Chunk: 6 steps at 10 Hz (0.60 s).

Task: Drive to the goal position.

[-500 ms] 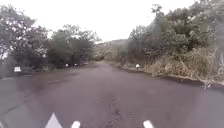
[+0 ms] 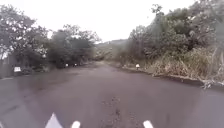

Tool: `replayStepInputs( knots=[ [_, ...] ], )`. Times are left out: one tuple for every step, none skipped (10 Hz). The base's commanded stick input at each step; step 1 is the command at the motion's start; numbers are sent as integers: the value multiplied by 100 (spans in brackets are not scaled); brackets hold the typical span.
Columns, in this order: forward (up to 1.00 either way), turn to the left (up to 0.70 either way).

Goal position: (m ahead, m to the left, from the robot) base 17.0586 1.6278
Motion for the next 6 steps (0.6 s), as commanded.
replayStepInputs(
  knots=[
    [70,0],
    [70,0],
    [70,0],
    [85,0],
    [85,0],
    [85,0]
  ],
)
